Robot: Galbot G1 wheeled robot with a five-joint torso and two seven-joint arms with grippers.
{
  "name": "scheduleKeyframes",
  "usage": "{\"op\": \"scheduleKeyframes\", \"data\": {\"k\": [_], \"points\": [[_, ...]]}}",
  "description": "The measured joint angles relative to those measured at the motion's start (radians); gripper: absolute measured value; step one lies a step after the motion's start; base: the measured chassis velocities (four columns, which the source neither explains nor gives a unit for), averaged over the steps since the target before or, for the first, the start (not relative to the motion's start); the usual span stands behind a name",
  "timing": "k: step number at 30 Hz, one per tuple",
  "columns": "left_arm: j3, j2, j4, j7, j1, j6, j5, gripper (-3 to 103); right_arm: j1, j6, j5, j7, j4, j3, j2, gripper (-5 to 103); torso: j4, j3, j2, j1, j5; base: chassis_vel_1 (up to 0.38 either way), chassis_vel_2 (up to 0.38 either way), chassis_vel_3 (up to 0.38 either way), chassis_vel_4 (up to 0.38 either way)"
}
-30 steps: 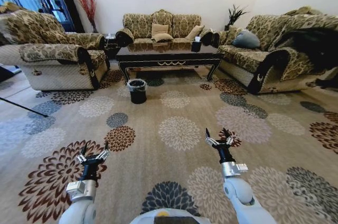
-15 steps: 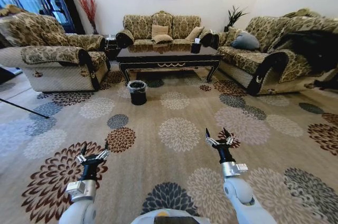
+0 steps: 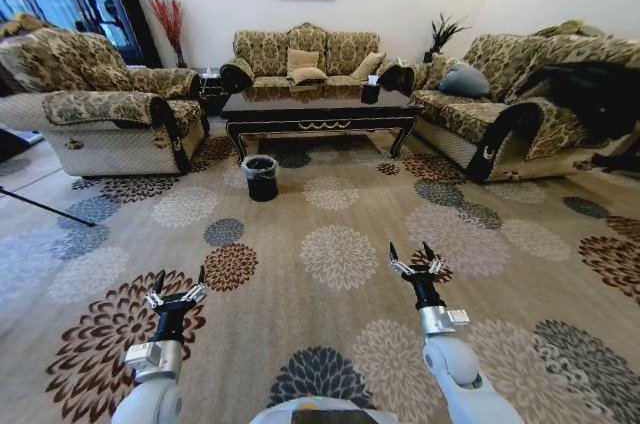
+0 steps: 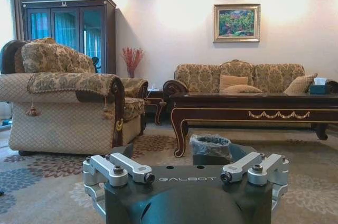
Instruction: Move to the front of the table and pick up the trash from the floor, then place it into the trash bin.
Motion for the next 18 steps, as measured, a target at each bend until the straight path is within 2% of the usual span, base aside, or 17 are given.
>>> {"op": "scheduleKeyframes", "data": {"k": [18], "points": [[0.000, 0.000, 0.000, 0.000, 0.000, 0.000, 0.000, 100, 0.000, 0.000, 0.000, 0.000, 0.000, 0.000, 0.000, 100, 0.0000, 0.049, 0.071, 0.023, 0.0000, 0.000, 0.000, 0.000, 0.000]]}}
